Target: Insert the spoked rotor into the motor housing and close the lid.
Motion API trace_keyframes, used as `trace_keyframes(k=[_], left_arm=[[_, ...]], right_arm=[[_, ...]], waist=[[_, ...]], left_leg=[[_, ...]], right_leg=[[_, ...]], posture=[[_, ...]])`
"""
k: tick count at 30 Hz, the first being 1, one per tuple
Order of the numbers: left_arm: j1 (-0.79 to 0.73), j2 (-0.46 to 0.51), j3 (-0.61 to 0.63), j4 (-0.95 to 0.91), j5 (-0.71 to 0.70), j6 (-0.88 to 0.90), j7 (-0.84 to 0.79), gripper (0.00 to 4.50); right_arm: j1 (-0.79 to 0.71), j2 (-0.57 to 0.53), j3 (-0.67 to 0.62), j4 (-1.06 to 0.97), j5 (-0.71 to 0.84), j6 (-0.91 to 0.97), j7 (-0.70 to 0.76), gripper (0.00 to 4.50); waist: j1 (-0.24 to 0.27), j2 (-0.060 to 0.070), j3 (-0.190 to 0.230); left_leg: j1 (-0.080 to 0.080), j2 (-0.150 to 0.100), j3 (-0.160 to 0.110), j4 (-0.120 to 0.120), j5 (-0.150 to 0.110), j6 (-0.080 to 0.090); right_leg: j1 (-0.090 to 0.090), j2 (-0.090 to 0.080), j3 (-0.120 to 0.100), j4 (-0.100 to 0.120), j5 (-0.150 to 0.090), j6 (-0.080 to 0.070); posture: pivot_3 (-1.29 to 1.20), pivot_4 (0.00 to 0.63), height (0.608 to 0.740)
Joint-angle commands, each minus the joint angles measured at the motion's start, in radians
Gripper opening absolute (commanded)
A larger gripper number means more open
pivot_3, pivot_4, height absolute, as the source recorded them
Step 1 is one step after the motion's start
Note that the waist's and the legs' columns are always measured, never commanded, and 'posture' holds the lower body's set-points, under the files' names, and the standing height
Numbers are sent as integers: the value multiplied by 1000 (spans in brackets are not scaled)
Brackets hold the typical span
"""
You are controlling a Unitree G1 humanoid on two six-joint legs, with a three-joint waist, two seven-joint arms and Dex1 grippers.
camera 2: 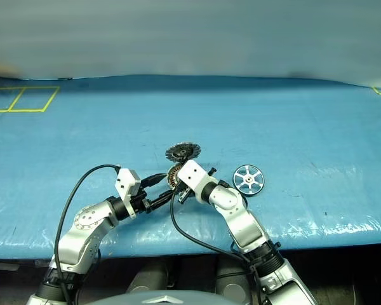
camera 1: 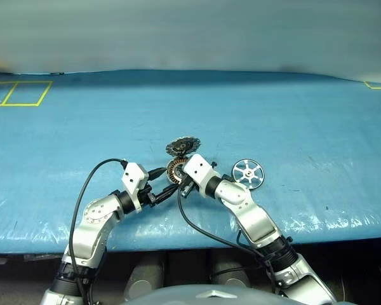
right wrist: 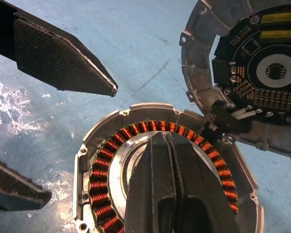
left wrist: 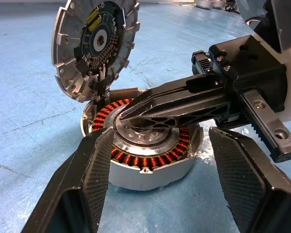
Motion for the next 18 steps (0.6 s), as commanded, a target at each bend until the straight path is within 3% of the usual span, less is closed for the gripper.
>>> trace_keyframes(k=[1,7,15,18], left_arm=[[-8,0,5,-1,1,-16,1,3336],[-9,1,4,-2,1,-16,0,3336],[-13,-1,2,-3,3,-16,2,3336],[-12,0,1,-5,4,-16,1,3336]], right_arm=[[17,-18,20,47,-46,21,-13,21],[27,-24,-6,45,-27,70,-3,21],[31,31,-101,34,97,333,27,21],[18,20,-75,23,76,326,19,21]], waist=[[1,-1,-1],[2,-3,-3],[9,-4,-12],[9,-4,-15]], left_leg=[[1,0,0,0,0,0],[3,0,0,0,0,0],[4,0,-1,-1,0,0],[4,0,-1,-1,0,-1]], right_leg=[[0,0,0,0,0,0],[2,-1,0,0,0,0],[3,-1,0,0,0,-1],[3,-1,0,0,-1,-1]], posture=[[0,150,740],[0,150,740],[0,150,740],[0,150,740]])
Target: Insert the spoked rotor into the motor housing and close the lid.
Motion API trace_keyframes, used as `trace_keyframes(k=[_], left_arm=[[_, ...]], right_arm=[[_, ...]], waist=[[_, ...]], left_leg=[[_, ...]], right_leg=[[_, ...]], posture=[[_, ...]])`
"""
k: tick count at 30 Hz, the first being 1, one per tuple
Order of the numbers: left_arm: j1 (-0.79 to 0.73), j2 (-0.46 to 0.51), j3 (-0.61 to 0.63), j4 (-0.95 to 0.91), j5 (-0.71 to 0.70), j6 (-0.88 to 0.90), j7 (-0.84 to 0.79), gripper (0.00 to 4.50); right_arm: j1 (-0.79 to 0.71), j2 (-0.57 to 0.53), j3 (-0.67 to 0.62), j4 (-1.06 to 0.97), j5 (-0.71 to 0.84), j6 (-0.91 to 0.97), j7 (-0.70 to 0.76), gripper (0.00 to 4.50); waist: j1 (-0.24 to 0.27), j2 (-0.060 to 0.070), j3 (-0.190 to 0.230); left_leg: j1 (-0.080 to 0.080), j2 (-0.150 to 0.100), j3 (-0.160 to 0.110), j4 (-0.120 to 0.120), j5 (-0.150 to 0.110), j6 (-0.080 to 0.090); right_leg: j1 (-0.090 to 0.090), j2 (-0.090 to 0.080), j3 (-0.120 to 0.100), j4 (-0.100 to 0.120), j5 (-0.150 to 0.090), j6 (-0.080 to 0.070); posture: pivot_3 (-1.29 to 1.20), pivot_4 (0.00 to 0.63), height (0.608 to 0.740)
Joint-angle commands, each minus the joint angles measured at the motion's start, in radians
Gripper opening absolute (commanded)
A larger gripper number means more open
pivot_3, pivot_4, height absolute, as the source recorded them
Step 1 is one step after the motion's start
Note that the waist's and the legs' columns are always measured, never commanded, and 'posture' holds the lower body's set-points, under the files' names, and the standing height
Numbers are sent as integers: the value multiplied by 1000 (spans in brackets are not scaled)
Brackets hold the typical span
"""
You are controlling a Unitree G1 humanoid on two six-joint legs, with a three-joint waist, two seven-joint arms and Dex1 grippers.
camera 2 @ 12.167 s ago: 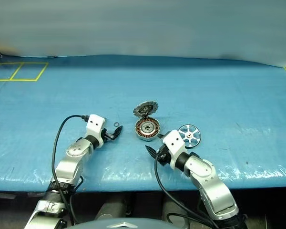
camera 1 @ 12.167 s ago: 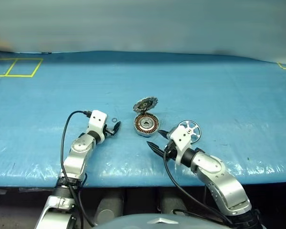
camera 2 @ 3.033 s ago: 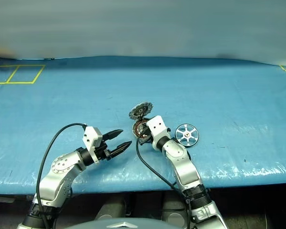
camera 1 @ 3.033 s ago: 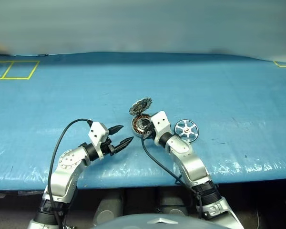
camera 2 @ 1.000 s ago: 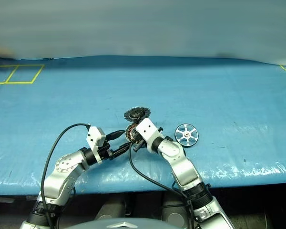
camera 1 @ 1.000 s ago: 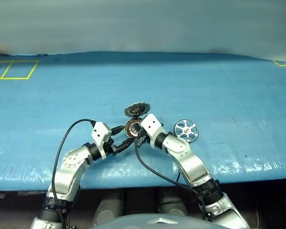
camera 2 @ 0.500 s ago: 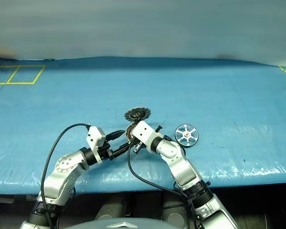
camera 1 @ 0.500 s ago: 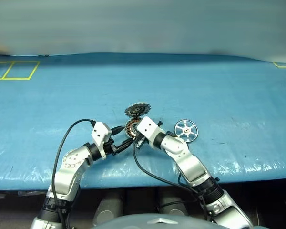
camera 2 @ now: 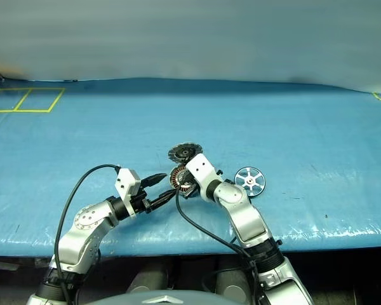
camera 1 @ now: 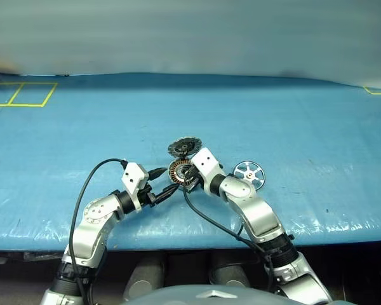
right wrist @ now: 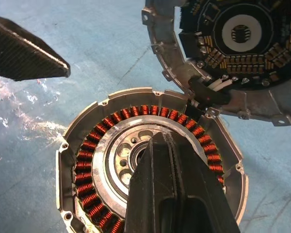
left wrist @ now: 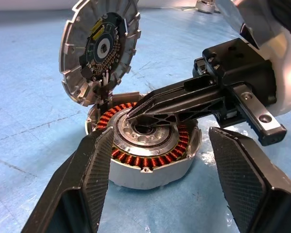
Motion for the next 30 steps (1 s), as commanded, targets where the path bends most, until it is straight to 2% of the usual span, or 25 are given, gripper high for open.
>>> trace_keyframes(k=[1,4,9,12,16,23,27,30], left_arm=[[-11,0,1,-7,2,-15,1,3336],[-11,-2,2,-8,1,-14,2,3336],[-8,-3,2,-11,-2,-10,5,3336],[-7,-5,3,-14,-9,-9,3,3336],[-5,-6,3,-29,-20,-5,0,3336],[-18,-4,-14,-81,-54,0,-36,3336],[-37,-14,-41,-88,-56,-5,-50,3336],[-52,-25,-72,-77,-44,-14,-62,3336]], right_arm=[[23,-39,51,55,-44,46,-7,21],[26,-42,69,39,-50,-35,-14,21],[61,26,-13,-26,70,-205,13,21],[74,41,-54,-69,139,-236,37,21],[93,4,-87,-162,191,-222,68,21],[109,-224,-129,-328,144,-94,89,21],[104,-406,-172,-364,50,-40,82,21],[123,-488,-224,-381,83,5,126,648]], waist=[[-1,0,-1],[-1,1,-2],[-2,1,-1],[-6,2,0],[-5,1,1],[3,1,4],[5,0,6],[5,-1,7]], left_leg=[[0,0,0,0,-1,-2],[0,0,0,0,-2,-4],[-2,0,0,-2,0,0],[-8,0,0,-2,0,1],[-8,0,0,-2,0,1],[-9,-1,0,-2,0,1],[-10,-1,1,-2,0,1],[-11,-1,1,-2,0,1]], right_leg=[[0,0,0,0,0,0],[0,0,0,0,0,0],[-3,0,0,-1,0,0],[-5,0,0,-1,0,0],[-5,0,0,-1,0,0],[-5,-1,-1,-2,0,0],[-5,-1,-1,-2,0,0],[-6,-2,-1,-2,0,0]], posture=[[0,150,740],[0,150,740],[0,150,740],[0,150,740],[0,150,740],[0,150,740],[0,150,740],[0,150,740]])
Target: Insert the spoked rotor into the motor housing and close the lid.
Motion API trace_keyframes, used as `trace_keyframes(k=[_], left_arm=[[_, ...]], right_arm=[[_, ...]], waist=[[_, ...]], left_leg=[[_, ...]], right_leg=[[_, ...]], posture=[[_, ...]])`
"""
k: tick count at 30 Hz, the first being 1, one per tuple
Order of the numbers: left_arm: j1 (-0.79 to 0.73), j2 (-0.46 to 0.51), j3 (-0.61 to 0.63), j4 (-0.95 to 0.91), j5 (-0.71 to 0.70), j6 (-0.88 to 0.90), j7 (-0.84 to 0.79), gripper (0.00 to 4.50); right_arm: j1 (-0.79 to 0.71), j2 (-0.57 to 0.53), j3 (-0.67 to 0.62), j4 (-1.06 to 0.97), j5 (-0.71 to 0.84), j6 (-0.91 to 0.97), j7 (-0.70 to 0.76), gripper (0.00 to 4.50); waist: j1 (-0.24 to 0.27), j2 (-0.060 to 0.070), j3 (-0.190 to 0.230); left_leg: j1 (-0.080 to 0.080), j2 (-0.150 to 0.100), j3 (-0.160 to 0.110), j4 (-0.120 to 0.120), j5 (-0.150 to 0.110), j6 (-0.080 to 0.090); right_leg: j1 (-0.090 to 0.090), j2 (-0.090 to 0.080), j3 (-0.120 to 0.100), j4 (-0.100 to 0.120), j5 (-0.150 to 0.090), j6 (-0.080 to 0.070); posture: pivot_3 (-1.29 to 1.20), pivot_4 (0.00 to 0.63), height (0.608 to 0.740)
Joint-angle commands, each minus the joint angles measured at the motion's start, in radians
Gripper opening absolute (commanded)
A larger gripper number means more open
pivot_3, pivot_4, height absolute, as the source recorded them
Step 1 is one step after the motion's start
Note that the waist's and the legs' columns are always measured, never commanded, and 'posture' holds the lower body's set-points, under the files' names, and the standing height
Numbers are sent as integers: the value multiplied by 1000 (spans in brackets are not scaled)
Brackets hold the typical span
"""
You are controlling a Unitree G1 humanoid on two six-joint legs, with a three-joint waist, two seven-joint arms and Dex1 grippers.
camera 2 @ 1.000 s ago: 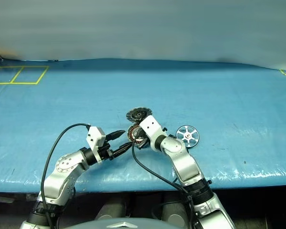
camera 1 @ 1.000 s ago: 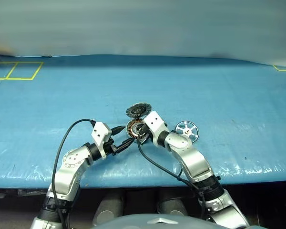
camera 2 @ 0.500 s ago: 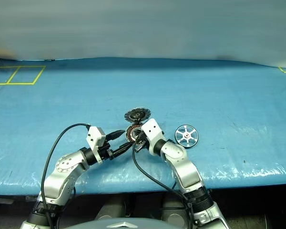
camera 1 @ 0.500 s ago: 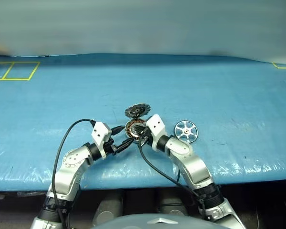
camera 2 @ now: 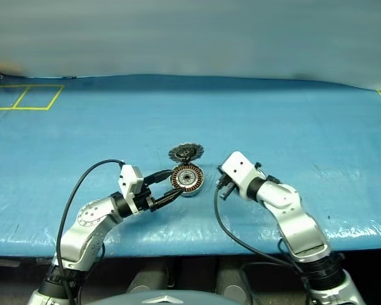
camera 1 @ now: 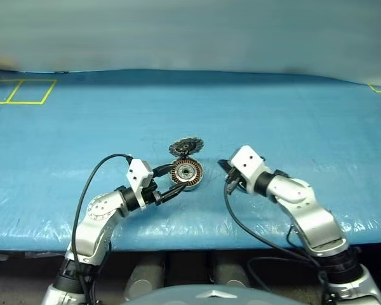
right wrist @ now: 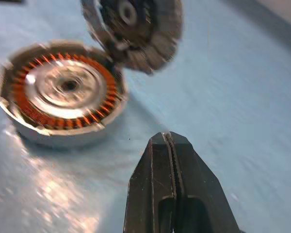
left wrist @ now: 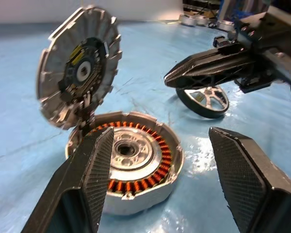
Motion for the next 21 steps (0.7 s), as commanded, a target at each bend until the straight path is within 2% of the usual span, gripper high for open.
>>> trace_keyframes(k=[1,7,12,21], left_arm=[[-22,-13,-37,-23,4,-20,-19,3336],[-43,-22,-67,-8,13,-35,-30,3336],[-44,-11,-71,0,27,-42,-46,3336],[-33,23,-69,29,79,-106,-59,3336]], right_arm=[[7,-58,-64,-57,20,47,38,911],[23,-181,-93,-89,47,137,115,2873],[23,-271,-77,-67,21,114,156,2873],[-14,-292,11,35,-42,57,175,2873]], waist=[[-1,-1,1],[-1,-3,3],[0,-3,4],[0,-3,5]], left_leg=[[0,0,0,0,0,0],[0,1,1,1,-1,1],[0,1,2,2,-1,2],[0,1,2,2,-1,2]], right_leg=[[0,0,0,0,0,0],[1,0,-1,0,0,0],[1,-1,-1,0,0,0],[1,-1,-1,-1,0,1]], posture=[[0,150,740],[0,150,740],[0,150,740],[0,150,740]])
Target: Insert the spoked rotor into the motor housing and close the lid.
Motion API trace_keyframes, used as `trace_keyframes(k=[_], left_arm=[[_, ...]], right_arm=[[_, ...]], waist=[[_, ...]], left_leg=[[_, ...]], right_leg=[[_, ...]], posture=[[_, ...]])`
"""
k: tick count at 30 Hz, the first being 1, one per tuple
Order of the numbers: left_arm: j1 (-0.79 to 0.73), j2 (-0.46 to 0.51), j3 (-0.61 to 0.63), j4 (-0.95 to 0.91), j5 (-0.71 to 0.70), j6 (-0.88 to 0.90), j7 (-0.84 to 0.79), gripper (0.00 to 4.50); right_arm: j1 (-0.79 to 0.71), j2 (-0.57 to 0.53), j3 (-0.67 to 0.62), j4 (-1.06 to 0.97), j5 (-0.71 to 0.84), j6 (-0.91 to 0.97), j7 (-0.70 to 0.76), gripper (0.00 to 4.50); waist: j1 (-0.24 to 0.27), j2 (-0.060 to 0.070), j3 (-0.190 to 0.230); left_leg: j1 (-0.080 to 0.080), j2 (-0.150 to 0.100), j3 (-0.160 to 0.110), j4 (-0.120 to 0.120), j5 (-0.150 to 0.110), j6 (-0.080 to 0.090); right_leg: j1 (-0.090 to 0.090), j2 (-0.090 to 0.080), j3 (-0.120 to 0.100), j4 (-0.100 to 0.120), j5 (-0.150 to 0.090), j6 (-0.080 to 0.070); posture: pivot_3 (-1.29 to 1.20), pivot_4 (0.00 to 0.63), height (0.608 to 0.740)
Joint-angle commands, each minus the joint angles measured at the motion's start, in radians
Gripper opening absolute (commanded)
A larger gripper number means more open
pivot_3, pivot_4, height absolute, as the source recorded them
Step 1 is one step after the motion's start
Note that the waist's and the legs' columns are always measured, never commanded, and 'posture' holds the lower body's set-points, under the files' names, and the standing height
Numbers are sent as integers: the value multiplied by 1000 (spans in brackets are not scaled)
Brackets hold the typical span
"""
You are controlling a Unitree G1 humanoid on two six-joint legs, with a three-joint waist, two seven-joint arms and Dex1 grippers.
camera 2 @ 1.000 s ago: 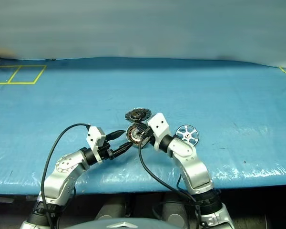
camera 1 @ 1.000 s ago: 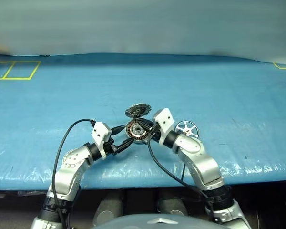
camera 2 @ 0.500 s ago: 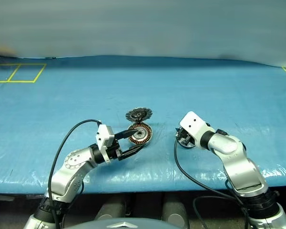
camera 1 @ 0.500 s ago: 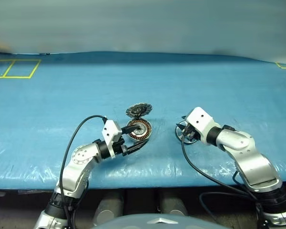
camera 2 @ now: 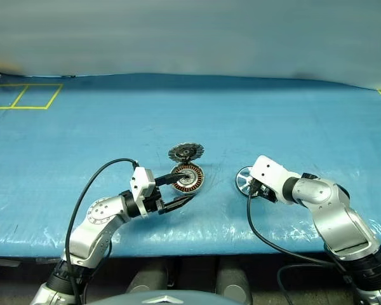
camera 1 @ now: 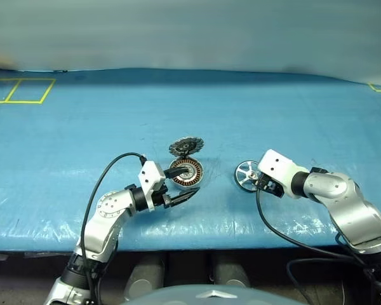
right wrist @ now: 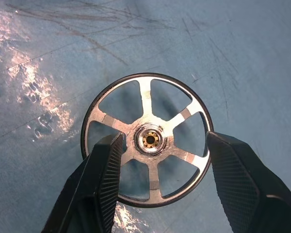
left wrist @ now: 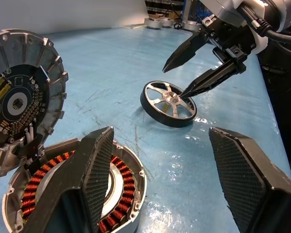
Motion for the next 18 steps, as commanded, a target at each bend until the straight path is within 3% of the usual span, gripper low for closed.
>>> trace_keyframes(k=[1,14,18], left_arm=[[7,22,-6,-6,24,-56,-20,3336],[27,18,-11,-12,20,-102,-38,3336],[14,27,-51,9,46,-142,-85,3336]], right_arm=[[-27,-3,16,21,-20,-27,14,2873],[-50,31,93,103,-75,-54,29,2873],[-49,40,98,111,-82,-56,33,2006]], waist=[[0,0,0],[2,0,0],[2,-1,0]], left_leg=[[0,0,0,0,0,0],[0,0,0,1,0,1],[0,0,0,2,-1,1]], right_leg=[[0,0,0,0,0,0],[1,0,0,0,0,0],[1,0,0,0,0,1]], posture=[[0,150,740],[0,150,740],[0,150,740]])
